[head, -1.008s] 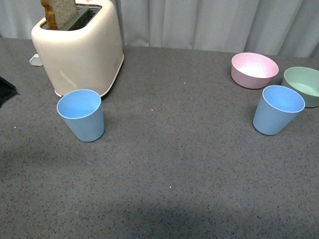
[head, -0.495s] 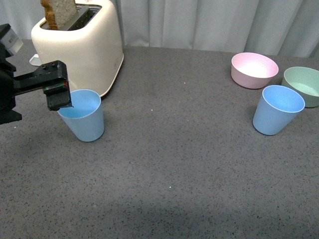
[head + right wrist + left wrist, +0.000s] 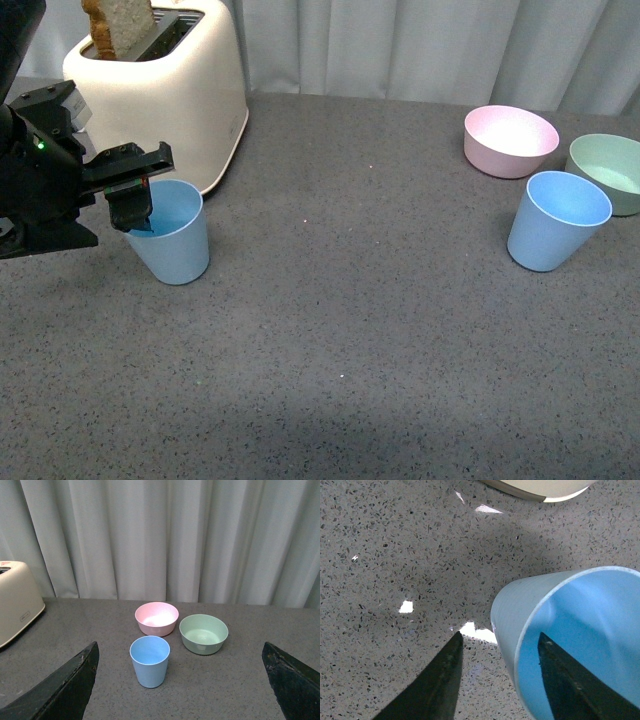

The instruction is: Stack blue cups with both arms

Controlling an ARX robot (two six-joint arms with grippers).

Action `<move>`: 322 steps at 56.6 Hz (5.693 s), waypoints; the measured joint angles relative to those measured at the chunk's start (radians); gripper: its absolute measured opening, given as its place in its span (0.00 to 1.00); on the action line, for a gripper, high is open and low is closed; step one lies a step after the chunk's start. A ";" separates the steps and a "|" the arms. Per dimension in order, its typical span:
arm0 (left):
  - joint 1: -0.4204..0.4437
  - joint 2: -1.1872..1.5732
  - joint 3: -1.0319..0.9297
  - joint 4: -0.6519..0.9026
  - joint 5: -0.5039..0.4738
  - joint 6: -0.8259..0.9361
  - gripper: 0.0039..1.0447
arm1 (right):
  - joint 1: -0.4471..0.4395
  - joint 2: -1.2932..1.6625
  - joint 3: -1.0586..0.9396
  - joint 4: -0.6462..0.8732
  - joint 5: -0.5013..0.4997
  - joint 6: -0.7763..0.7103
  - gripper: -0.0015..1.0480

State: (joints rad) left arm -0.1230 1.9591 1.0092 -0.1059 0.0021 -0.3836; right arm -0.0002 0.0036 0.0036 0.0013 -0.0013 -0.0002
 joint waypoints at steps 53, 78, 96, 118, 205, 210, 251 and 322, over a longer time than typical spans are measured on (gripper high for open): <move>-0.306 0.136 0.308 -0.216 -0.044 -0.093 0.03 | 0.000 0.000 0.000 0.000 0.000 0.000 0.91; -0.359 0.272 0.491 -0.301 -0.069 -0.150 0.03 | 0.000 0.000 0.000 0.000 0.000 0.000 0.91; -0.363 0.279 0.506 -0.309 -0.058 -0.172 0.42 | 0.000 0.000 0.000 0.000 0.000 0.000 0.91; -0.361 0.204 0.494 -0.293 -0.072 -0.198 0.96 | 0.000 0.000 0.000 0.000 0.000 0.000 0.91; 0.094 -1.007 -0.961 0.993 -0.015 0.376 0.03 | 0.000 0.000 0.000 0.000 0.000 0.000 0.91; 0.117 -1.073 -0.972 0.941 -0.011 0.376 0.03 | 0.000 0.000 0.000 0.000 0.001 0.000 0.91; 0.121 -1.579 -0.990 0.488 -0.002 0.376 0.03 | 0.000 0.000 0.000 0.000 0.000 0.000 0.91; 0.121 -1.955 -0.990 0.108 -0.002 0.376 0.61 | 0.000 0.000 0.000 0.000 0.001 0.000 0.91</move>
State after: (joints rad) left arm -0.0025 0.0044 0.0189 0.0025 0.0002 -0.0078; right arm -0.0002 0.0040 0.0036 0.0013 -0.0006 -0.0006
